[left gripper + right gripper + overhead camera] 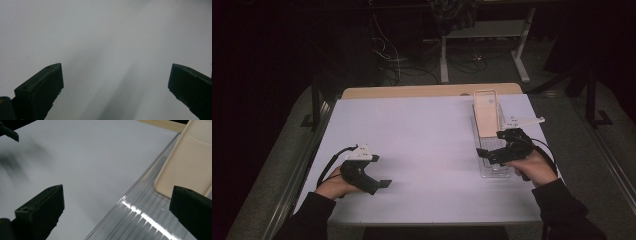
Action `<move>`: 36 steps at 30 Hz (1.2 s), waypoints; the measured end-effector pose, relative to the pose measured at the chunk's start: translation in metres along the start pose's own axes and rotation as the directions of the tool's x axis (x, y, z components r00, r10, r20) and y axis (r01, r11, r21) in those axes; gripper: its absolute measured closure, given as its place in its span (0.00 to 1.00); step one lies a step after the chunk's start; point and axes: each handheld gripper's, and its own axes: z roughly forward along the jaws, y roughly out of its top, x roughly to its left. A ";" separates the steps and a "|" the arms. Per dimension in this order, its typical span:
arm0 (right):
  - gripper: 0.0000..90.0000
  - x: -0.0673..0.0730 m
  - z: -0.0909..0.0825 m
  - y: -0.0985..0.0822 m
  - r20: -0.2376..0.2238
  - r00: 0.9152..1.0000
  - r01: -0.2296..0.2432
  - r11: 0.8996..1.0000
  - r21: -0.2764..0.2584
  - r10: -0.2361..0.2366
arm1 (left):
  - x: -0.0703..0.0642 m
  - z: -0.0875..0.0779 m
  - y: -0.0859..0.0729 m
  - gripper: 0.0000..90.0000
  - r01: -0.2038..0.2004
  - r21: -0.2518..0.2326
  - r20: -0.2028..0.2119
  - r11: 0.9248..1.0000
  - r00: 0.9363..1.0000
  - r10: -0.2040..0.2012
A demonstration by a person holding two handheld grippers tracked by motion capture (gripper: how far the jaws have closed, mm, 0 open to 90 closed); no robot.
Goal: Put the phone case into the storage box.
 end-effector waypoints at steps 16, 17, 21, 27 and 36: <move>0.00 0.007 -0.009 -0.035 -0.034 0.999 0.018 0.999 0.042 -0.017 | 0.001 -0.005 0.007 0.00 -0.012 0.005 0.023 1.000 1.000 0.012; 0.00 0.007 -0.009 -0.037 -0.031 0.999 0.016 0.999 0.044 -0.015 | 0.001 -0.005 0.008 0.00 -0.016 0.002 0.023 1.000 1.000 0.016; 0.00 0.005 -0.012 -0.041 -0.028 0.999 0.018 0.999 0.041 -0.017 | 0.002 -0.008 0.012 0.00 -0.019 -0.004 0.025 1.000 0.999 0.019; 0.00 0.004 -0.013 -0.042 -0.029 0.999 0.025 0.999 0.039 -0.023 | 0.003 -0.013 0.014 0.00 -0.019 -0.022 0.035 1.000 0.999 0.020; 0.00 0.004 -0.011 -0.043 -0.026 0.999 0.033 0.998 0.049 -0.032 | 0.001 -0.012 0.014 0.00 -0.026 -0.033 0.026 0.999 0.999 0.027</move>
